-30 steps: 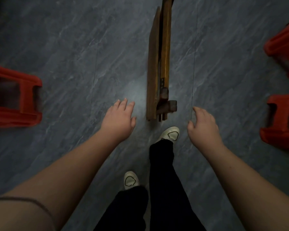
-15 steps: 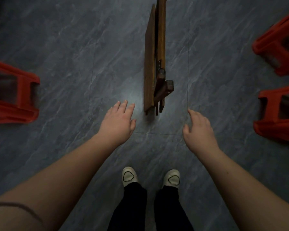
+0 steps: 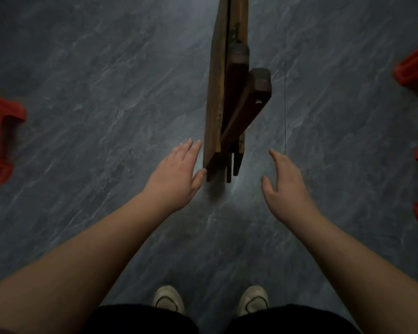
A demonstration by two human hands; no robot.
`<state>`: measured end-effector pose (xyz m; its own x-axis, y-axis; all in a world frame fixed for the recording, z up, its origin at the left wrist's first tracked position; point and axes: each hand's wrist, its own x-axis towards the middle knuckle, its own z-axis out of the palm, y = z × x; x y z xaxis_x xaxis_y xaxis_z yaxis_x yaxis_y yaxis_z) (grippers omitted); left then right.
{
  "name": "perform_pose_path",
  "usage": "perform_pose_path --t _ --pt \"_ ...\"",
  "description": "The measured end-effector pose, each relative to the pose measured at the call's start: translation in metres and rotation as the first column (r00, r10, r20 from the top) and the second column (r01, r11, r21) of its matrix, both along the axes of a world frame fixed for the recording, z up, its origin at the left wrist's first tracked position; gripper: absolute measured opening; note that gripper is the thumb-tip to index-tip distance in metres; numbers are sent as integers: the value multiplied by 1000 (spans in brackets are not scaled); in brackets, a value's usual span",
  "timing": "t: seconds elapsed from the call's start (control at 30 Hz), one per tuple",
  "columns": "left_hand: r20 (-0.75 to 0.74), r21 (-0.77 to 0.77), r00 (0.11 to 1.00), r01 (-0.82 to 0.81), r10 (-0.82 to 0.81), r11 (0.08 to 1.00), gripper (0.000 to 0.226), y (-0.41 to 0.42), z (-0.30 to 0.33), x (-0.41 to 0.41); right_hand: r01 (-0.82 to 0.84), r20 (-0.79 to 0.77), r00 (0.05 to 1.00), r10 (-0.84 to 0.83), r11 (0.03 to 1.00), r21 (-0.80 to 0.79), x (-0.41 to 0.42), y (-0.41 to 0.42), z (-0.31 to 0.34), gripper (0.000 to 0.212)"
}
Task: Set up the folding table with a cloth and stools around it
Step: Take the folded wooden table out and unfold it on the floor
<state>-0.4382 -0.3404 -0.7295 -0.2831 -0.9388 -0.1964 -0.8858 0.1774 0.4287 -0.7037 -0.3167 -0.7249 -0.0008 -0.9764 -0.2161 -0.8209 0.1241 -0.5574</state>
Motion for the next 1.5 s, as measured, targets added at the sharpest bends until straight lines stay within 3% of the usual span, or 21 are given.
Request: perform_pose_path --t 0.23,0.37,0.5,0.83,1.03,1.37,1.5 --pt "-126 -123 991 27 -42 992 79 -31 -48 -8 -104 96 988 121 981 -166 18 -38 -53 76" --pt "-225 -68 973 35 -49 997 86 -43 -57 -14 -134 122 979 164 965 -225 27 -47 -68 83" --pt "-339 0 941 19 -18 1000 90 -48 -57 -24 -124 143 977 158 967 -221 35 -54 -71 85" --pt "-409 23 912 -24 31 999 94 -45 -56 -40 -107 251 956 151 978 -182 46 -58 -58 88" --pt "-396 22 916 -59 63 998 95 -41 -51 -41 -74 278 953 118 984 -163 50 -55 -56 84" --pt "-285 -56 945 -182 159 982 97 -39 -37 3 -2 113 993 26 979 -201 2 -50 -36 89" --pt "-197 -61 970 -156 141 986 96 -35 -15 20 -38 64 997 48 987 -155 -8 -46 -17 88"
